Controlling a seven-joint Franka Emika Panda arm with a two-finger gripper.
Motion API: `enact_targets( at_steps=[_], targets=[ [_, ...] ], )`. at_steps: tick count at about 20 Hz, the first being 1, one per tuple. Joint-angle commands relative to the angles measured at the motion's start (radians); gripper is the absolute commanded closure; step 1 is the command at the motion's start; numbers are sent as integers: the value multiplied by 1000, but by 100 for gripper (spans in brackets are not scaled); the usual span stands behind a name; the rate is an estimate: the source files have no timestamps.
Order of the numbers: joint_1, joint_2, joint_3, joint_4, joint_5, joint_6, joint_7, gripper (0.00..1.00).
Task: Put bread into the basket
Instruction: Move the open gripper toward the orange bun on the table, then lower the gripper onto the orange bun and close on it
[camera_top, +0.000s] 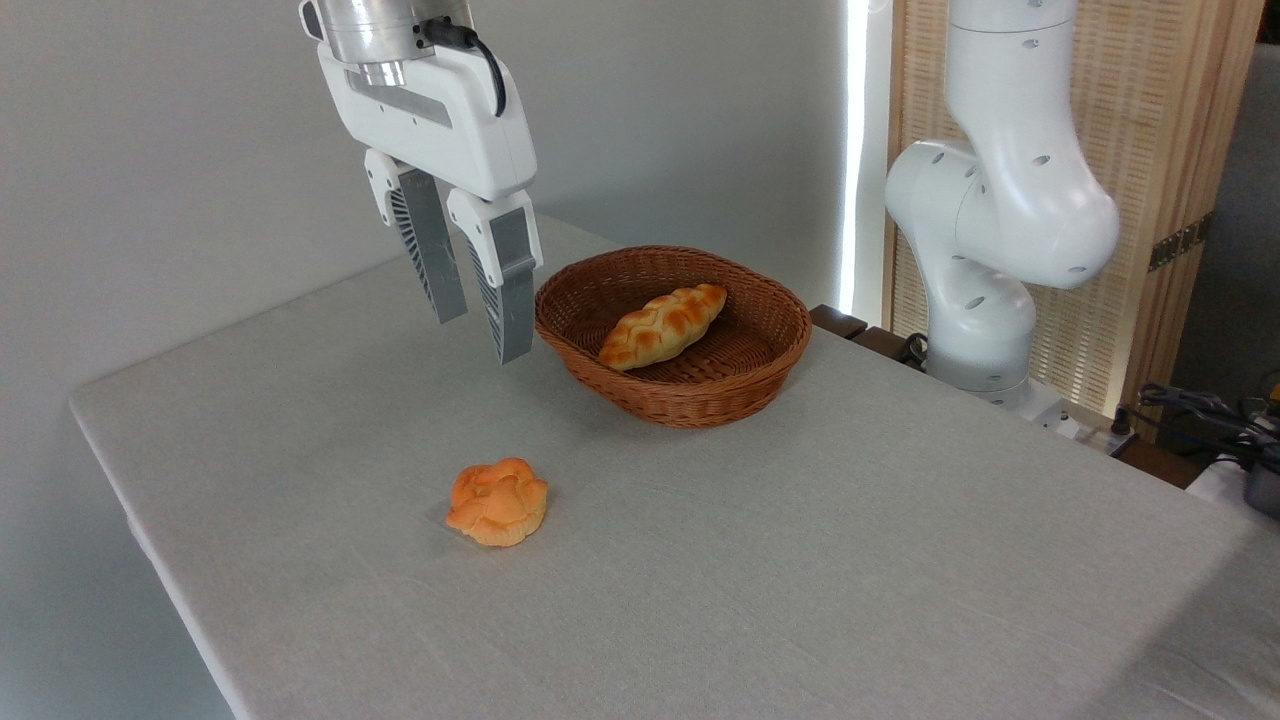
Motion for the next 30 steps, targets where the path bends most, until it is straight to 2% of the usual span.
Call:
enact_targets(
  at_steps=[1, 12, 17, 20, 23, 26, 28, 30],
  targets=[
    [-3, 10, 13, 13, -20, 14, -4, 0],
    [-3, 14, 15, 1, -35, 41, -3, 0],
    [-8, 3, 7, -110, -96, 106, -12, 0],
    [-12, -52, 1, -249, -115, 228, -13, 0],
    [-38, -117, 1, -441, -115, 415, -10, 0],
    [-78, -109, 1, -530, -106, 523, -4, 0],
    [-80, -108, 1, -582, -103, 589, -3, 0],
    [-80, -108, 1, -601, -87, 609, -3, 0]
  ],
)
